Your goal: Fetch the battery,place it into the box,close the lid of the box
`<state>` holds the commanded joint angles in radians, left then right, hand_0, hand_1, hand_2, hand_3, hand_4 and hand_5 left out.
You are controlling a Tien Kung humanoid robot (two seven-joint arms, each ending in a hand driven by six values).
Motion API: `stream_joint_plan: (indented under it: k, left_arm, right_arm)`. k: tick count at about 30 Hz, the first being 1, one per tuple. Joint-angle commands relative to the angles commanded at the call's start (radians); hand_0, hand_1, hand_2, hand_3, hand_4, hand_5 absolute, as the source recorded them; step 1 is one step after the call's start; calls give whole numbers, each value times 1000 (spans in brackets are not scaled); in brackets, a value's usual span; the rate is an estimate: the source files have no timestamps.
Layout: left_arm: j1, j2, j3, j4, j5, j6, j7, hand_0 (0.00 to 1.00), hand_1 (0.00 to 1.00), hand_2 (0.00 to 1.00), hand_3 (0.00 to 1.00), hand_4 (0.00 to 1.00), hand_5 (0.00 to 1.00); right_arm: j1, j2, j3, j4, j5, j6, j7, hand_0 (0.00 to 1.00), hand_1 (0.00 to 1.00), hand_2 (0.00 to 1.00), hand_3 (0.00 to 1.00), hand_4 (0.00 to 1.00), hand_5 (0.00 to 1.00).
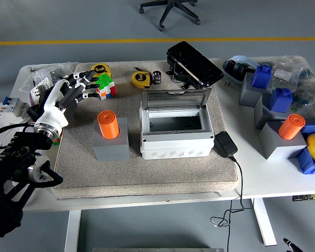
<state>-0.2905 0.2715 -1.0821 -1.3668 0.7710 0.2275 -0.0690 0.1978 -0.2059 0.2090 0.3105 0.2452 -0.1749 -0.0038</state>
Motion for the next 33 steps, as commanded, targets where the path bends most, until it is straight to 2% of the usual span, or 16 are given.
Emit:
stream_joint_plan:
  k: [6,12,16,23,33]
  left_arm:
    - [-1,18,40,-2,-3,-11,-22,440,597,606,585,974,498]
    - [13,20,65,-6,14,-29,-58,444,595,603,580,974,489]
    - [22,22,81,-4,22,-21,-88,445,592,599,577,976,487]
    - [19,19,117,31,35,-6,-153,450,586,592,567,985,498]
    - [10,8,182,73,41,-22,-215,472,586,586,562,998,521]
  right_arm:
    - [-1,-1,0,0,3,2,-1,584,639,654,578,939,496]
    - [-3,0,1,0,2,2,-1,584,639,653,577,939,497]
    - [-4,0,0,0,3,3,-1,583,639,653,576,937,497]
    - [-3,0,-1,0,4,4,-2,582,640,653,575,937,497]
    - [-4,0,-1,0,7,4,-2,582,639,654,576,938,497]
